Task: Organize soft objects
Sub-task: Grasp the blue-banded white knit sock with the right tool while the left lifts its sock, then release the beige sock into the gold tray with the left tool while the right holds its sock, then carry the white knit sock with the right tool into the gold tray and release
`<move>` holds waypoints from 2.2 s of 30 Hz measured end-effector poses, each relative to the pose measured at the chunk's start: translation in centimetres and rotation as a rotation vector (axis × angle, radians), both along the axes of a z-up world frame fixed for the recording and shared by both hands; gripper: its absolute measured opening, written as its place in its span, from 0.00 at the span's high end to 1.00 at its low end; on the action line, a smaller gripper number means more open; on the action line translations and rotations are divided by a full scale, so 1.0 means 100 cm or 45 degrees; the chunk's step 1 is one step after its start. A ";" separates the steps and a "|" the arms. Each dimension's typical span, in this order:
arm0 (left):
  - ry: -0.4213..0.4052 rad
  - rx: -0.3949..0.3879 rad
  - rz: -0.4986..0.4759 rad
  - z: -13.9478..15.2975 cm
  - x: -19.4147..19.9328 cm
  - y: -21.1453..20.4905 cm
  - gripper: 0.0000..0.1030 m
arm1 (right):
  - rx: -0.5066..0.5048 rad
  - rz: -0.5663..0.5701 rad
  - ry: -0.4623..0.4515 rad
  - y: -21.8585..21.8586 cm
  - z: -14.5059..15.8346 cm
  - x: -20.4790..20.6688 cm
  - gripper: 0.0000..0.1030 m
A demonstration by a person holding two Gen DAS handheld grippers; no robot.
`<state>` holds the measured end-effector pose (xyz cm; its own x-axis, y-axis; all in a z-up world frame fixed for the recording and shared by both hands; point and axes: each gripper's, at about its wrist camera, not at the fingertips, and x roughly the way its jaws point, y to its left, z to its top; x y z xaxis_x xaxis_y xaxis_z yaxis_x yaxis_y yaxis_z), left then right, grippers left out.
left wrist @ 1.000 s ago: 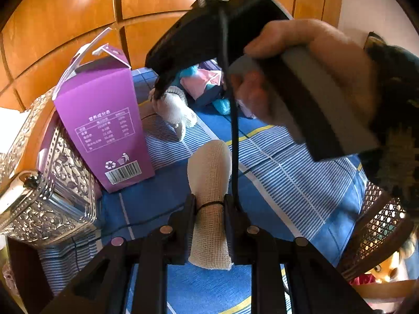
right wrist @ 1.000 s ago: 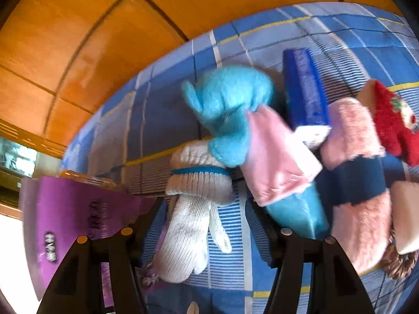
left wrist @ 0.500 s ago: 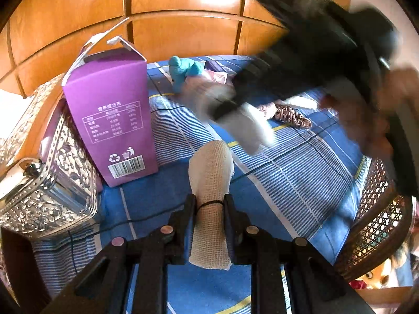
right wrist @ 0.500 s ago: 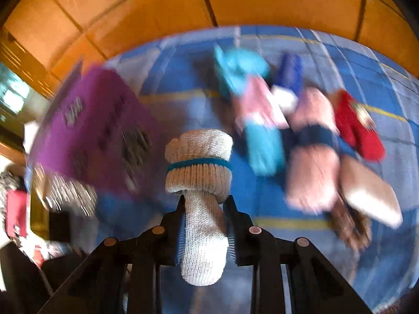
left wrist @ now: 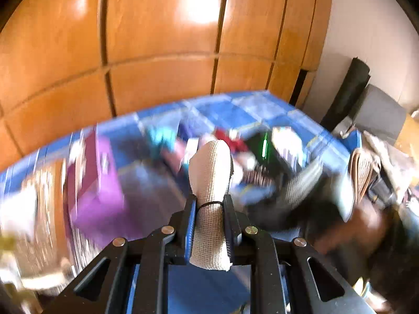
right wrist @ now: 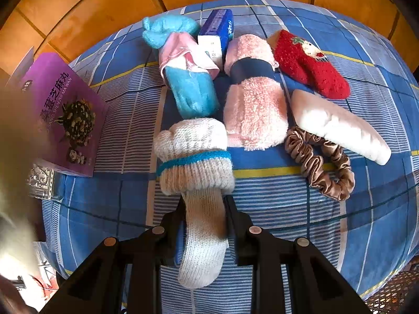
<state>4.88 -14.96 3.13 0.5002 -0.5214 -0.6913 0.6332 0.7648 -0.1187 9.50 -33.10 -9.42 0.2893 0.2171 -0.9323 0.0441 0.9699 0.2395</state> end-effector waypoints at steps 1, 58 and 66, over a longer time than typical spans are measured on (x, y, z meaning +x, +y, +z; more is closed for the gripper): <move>-0.007 -0.008 0.007 0.008 0.009 -0.005 0.81 | 0.000 0.000 -0.002 0.006 -0.002 0.008 0.75; 0.021 -0.024 1.156 -0.061 -0.050 0.323 0.28 | -0.114 -0.001 -0.396 0.068 0.136 0.068 0.82; 0.000 -0.030 1.174 -0.056 -0.058 0.330 0.23 | 0.071 0.447 -0.697 0.188 0.201 0.072 0.82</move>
